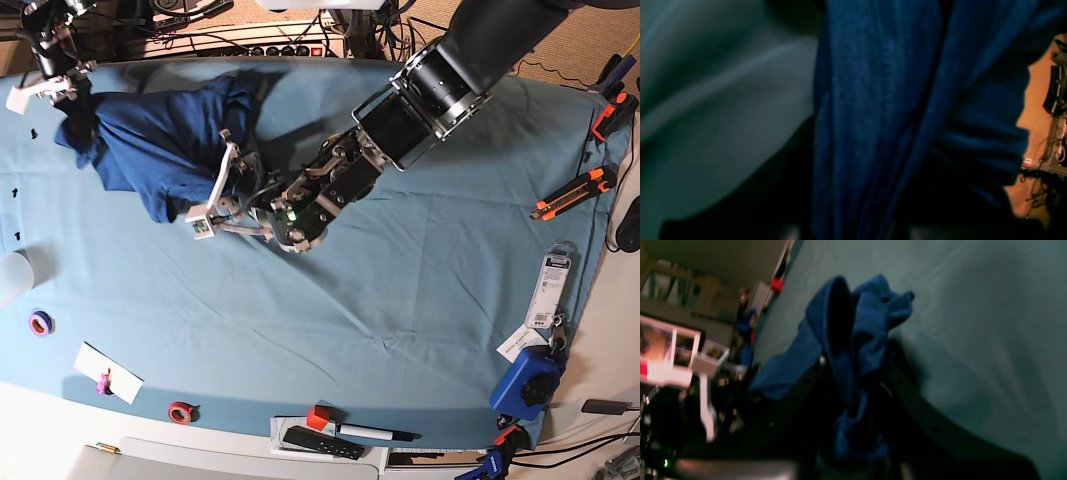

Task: Layout the t-shirt on the table in an organized manner, then fold the t-shirt properly
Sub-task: 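Drag the shirt with the left gripper toward the right gripper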

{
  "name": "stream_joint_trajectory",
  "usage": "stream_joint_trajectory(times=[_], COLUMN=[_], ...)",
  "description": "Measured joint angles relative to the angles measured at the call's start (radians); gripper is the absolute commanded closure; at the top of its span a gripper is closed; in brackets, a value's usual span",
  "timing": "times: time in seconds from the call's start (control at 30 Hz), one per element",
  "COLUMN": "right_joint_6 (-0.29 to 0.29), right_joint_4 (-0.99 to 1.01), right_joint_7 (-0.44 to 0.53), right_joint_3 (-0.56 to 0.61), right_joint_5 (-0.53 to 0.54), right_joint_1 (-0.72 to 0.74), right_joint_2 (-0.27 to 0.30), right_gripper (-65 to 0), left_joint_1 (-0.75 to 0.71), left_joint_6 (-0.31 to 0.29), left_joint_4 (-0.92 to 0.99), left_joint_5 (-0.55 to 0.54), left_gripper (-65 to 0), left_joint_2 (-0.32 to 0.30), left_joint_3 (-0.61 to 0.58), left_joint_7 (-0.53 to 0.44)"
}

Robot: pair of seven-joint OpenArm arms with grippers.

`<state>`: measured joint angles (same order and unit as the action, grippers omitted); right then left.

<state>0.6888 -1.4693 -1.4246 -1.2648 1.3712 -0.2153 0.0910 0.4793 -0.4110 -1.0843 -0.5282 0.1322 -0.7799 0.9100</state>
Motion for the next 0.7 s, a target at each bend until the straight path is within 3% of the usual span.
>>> stream_joint_trajectory(times=[0.2, 0.53, 0.67, 0.7], right_joint_6=[0.000, 0.000, 0.000, 0.000], right_joint_4=[0.000, -0.002, -0.002, -0.002], right_joint_7=[0.001, 0.011, 0.011, 0.011], right_joint_3=[0.010, 0.122, 0.122, 0.122], right_joint_5=[0.000, -0.012, -0.012, -0.012], right_joint_1=[0.002, 0.002, 0.002, 0.002], right_joint_2=[0.000, 0.003, 0.003, 0.005], right_gripper=[0.0, 0.0, 0.0, -5.7], left_joint_1=[-0.002, -0.002, 0.000, 0.005], left_joint_6=[-0.012, -0.014, -0.015, -0.033], left_joint_4=[0.002, 0.003, 0.003, 0.005], left_joint_5=[-0.003, -0.008, -0.007, 0.001], left_gripper=[0.0, -0.4, -22.1, -25.8], left_joint_2=[0.000, 0.000, 0.000, 0.000], left_joint_3=[0.000, 0.000, 0.000, 0.000], left_joint_7=[-0.022, -0.026, -0.029, -0.029])
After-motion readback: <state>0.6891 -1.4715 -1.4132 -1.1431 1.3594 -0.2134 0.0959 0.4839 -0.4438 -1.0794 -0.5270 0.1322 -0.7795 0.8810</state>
